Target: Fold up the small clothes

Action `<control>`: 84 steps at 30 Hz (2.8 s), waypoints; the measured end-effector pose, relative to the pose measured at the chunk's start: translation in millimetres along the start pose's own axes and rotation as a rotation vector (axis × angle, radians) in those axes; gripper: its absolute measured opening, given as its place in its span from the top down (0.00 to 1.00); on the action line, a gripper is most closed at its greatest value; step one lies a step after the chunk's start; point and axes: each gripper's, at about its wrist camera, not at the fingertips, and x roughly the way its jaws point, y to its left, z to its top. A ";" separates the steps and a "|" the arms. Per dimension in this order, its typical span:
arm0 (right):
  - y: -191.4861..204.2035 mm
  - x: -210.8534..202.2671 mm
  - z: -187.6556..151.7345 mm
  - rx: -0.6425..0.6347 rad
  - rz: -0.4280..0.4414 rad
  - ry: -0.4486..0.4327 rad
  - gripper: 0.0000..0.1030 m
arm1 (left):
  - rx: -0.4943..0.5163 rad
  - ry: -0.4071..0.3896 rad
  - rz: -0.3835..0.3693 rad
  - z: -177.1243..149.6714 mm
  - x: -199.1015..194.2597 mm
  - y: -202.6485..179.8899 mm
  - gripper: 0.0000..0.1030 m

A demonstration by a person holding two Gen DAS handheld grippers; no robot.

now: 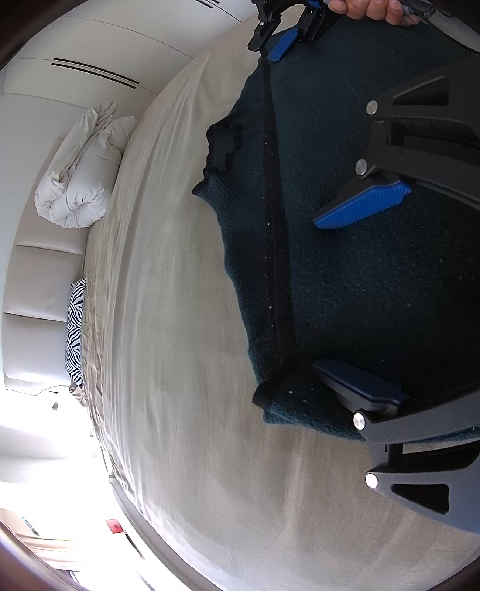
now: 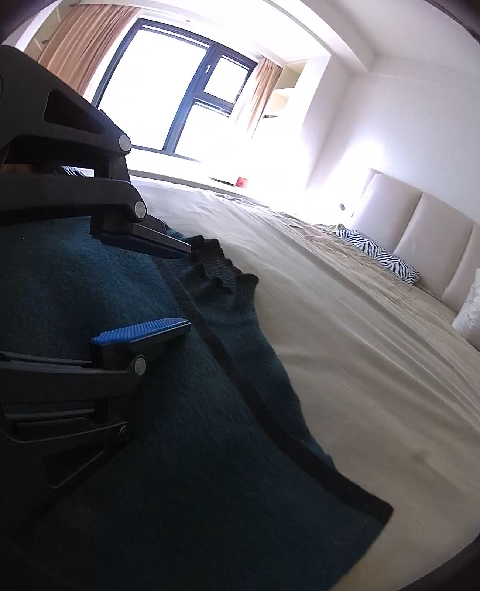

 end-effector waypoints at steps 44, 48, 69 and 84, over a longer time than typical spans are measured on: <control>36.6 -42.3 -115.8 0.017 0.052 0.025 0.60 | 0.040 0.111 -0.113 -65.1 -85.5 -66.1 0.28; 39.8 1.6 -135.5 0.041 0.073 0.138 0.60 | 0.006 0.156 -0.101 -82.9 -74.3 -50.5 0.34; -49.5 -182.3 -128.9 0.260 -0.111 -0.323 0.58 | -0.125 0.070 0.039 -107.9 -144.0 30.4 0.35; 75.9 -74.7 -154.6 -0.069 -0.065 0.009 0.51 | -0.037 0.065 0.167 -97.5 -138.1 37.9 0.28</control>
